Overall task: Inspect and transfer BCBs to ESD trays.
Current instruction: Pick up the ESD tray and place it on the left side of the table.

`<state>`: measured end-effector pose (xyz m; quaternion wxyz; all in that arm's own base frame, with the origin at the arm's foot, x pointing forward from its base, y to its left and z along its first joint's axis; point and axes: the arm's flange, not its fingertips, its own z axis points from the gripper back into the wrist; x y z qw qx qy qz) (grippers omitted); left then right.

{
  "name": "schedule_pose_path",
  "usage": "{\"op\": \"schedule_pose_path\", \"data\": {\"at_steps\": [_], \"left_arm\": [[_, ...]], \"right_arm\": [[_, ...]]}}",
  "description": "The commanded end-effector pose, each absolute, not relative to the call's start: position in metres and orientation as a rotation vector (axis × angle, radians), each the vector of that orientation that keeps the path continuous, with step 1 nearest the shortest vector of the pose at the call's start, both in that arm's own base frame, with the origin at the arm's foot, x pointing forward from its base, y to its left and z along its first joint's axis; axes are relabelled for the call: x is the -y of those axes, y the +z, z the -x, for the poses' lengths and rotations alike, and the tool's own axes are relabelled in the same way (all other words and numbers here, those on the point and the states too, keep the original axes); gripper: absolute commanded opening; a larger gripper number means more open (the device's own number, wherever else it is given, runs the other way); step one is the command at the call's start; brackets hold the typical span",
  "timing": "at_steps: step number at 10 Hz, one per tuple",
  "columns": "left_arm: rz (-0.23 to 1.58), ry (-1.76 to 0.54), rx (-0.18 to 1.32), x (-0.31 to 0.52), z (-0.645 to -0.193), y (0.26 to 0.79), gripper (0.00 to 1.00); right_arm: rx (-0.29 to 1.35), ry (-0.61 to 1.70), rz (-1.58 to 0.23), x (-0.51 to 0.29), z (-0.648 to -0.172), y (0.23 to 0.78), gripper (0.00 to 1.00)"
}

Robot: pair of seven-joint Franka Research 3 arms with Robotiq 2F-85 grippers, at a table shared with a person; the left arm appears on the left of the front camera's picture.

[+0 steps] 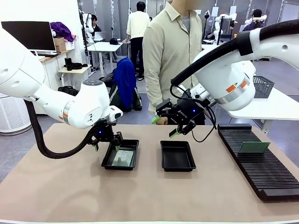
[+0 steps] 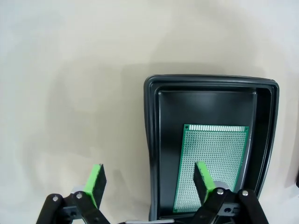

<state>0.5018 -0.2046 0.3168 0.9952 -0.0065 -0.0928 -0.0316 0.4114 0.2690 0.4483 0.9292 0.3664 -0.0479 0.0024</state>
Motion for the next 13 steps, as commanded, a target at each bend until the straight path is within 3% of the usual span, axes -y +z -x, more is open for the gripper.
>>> {"op": "schedule_pose_path", "data": {"at_steps": [1,13], "left_arm": [[-0.006,-0.035,0.21,0.2075,-0.506,0.3107,1.0],[0.0,-0.039,0.189,0.1994,-0.5046,0.3101,1.0]], "right_arm": [[0.094,-0.001,-0.743,-0.27,-0.4128,0.4482,1.0],[0.094,-0.001,-0.743,-0.27,-0.4128,0.4482,1.0]]}}
